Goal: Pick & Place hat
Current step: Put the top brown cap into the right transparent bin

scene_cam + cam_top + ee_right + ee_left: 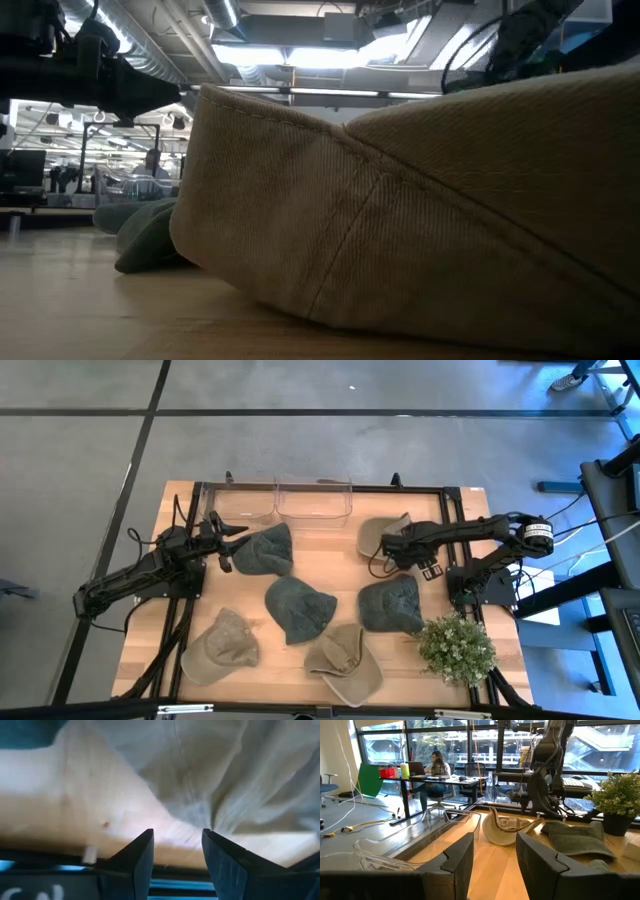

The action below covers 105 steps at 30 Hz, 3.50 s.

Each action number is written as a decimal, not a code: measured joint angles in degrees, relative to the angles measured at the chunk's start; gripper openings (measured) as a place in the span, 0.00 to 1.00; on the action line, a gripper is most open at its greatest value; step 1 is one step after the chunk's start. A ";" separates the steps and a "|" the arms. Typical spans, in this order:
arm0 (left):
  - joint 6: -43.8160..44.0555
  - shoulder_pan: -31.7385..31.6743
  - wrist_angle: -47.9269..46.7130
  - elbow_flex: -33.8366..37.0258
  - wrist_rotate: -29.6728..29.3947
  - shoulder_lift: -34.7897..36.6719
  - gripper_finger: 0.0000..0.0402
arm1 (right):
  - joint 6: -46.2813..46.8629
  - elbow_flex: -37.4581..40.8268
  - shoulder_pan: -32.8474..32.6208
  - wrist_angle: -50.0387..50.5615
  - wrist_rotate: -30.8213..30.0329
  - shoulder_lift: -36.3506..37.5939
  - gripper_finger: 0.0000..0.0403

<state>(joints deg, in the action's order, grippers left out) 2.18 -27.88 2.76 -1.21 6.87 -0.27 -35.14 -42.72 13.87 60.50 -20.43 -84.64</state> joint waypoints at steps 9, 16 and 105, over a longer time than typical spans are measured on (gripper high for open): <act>0.01 0.02 -0.02 0.00 0.00 0.02 0.36 | -12.33 6.73 0.00 -11.63 -8.50 0.00 0.42; 0.00 0.02 -0.02 -0.02 0.00 0.00 0.36 | -17.65 11.21 -0.07 -15.91 -9.14 0.12 0.42; 0.02 0.02 0.00 0.00 -2.86 0.02 0.36 | 43.76 -55.50 15.61 28.19 45.76 -12.72 0.02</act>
<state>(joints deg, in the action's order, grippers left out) 2.20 -27.86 2.76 -1.22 4.01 -0.25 8.62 -98.21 29.48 88.69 25.33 -97.36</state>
